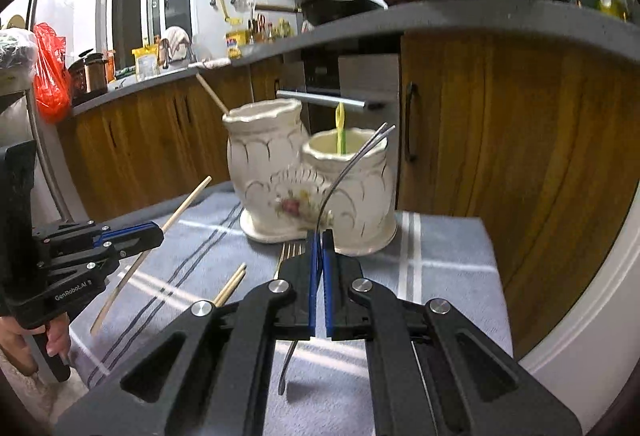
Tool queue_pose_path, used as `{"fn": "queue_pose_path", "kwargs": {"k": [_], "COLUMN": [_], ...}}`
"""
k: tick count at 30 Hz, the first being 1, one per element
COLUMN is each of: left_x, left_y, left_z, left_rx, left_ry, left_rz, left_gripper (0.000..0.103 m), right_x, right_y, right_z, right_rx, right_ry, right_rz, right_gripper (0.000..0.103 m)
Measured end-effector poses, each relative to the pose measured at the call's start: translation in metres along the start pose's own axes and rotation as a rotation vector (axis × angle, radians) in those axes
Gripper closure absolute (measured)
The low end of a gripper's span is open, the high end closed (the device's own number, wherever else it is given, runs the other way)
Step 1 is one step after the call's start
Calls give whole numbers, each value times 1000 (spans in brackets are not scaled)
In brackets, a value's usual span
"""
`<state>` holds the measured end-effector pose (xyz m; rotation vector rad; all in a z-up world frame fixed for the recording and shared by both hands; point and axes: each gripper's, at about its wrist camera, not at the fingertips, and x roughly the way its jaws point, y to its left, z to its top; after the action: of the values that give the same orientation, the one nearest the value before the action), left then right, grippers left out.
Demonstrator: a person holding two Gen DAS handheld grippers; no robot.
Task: Organize utensils
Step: 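Lift chopstick over the tall cup with left tool while right tool lifts fork over short cup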
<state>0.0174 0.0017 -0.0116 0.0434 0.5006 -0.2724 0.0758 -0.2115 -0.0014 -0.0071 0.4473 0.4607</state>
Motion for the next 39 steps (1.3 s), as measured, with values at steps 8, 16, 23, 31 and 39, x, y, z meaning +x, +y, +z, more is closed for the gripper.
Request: {"fn": "queue_pose_path", "kwargs": {"k": [8,16,23,31,39], "left_x": [-16,-17,-6,29,57], "left_y": [-2,-1,-5,1,9], "left_z": [14,45,95,148,173], "left_rx": [-14,-67,-47,-94,-102], "left_ry": [-170,-261,-363,-397,-438], "left_rz": [-10,-37,-26,-29,78], "left_gripper": [96,96,96,96,96], "right_x": [-17,-16,-5,17,28], "right_y": [8,6,-1,-25,-41], "right_z": [15,50,83,109,116], "right_rx": [-69,-67,-56,18,80], "right_ry": [-124,-212,-287,-375,-421], "right_rz": [-64,-69,-85,-117,-147], "right_gripper": [101,101,101,101,101]}}
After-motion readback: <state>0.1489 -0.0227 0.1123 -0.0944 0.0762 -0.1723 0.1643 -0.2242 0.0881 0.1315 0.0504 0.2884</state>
